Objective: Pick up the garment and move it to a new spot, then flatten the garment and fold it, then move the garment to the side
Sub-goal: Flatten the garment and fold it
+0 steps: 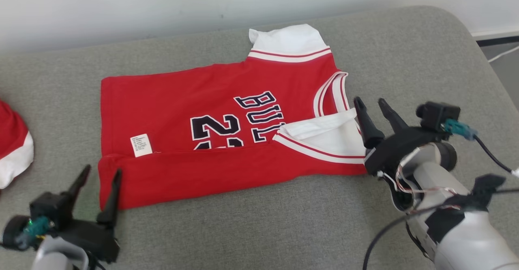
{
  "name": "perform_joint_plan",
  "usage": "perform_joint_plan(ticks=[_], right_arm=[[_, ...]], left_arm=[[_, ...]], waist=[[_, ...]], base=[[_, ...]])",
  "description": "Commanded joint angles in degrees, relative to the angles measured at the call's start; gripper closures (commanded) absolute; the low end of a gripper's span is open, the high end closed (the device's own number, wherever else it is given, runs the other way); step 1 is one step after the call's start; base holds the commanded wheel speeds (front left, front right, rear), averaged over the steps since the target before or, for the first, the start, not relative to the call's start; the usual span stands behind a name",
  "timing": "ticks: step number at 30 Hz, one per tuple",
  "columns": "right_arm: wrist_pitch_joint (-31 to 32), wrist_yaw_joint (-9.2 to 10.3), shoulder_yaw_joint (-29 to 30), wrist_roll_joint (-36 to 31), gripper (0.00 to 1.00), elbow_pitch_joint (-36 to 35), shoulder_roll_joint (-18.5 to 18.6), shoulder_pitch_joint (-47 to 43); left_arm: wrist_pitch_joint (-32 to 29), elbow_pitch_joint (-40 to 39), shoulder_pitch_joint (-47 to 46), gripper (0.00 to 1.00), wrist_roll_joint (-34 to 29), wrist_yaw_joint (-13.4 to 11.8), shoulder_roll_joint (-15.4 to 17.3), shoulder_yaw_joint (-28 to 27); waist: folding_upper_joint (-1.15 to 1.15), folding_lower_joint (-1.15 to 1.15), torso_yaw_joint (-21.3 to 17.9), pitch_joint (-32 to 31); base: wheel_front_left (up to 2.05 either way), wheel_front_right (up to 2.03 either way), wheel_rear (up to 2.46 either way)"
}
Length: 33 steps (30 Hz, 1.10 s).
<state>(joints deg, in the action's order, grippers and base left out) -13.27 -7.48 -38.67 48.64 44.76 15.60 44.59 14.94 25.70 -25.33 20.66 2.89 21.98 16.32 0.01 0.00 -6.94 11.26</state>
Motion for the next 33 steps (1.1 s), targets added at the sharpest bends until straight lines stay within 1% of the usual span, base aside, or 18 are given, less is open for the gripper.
perform_joint_plan(ticks=[1,5,8,16,21,25,33], right_arm=[[-0.65,-0.03,-0.23,-0.68,0.00,-0.60,0.55,-1.31],[-1.55,-0.03,0.21,-2.38,0.00,-2.71,2.42,-4.44],[-1.86,-0.03,1.08,-3.71,0.00,-4.67,3.11,-6.99],[-1.10,-0.03,3.09,-6.85,0.00,-8.14,4.25,-12.91],[-0.35,-0.03,3.81,-9.08,0.00,-8.41,3.88,-14.33],[0.63,-0.03,4.79,-10.24,0.00,-7.79,2.28,-15.19],[2.69,-0.03,6.07,-12.54,0.00,-6.92,0.72,-14.89]], left_arm=[[0.24,-1.38,2.14,0.00,-0.34,-0.44,-0.66,-0.86],[0.25,-6.23,6.80,0.00,-1.54,-1.26,-2.69,-3.05],[0.25,-8.34,9.20,0.00,-2.66,-1.26,-3.86,-4.25],[0.25,-7.70,11.52,0.00,-4.05,-0.02,-5.47,-7.61],[0.25,-6.62,11.55,0.00,-4.72,0.71,-5.85,-9.43],[0.26,-5.64,11.20,0.00,-4.92,1.34,-6.60,-10.93],[0.26,-0.70,8.44,0.00,-5.50,2.99,-7.78,-12.86]], waist=[[-0.01,0.00,0.63,-0.67],[-0.01,0.00,1.39,-1.19],[-0.01,0.00,1.75,-1.16],[-0.01,0.00,1.93,-0.12],[-0.01,0.00,1.30,0.46],[-0.01,0.00,1.03,0.79],[-0.01,0.00,0.91,2.16]], base=[[0.00,0.00,0.00],[0.00,0.00,0.00],[0.00,0.00,0.00],[0.00,0.00,0.00],[0.00,0.00,0.00],[0.00,0.00,0.00],[0.00,0.00,0.00]])
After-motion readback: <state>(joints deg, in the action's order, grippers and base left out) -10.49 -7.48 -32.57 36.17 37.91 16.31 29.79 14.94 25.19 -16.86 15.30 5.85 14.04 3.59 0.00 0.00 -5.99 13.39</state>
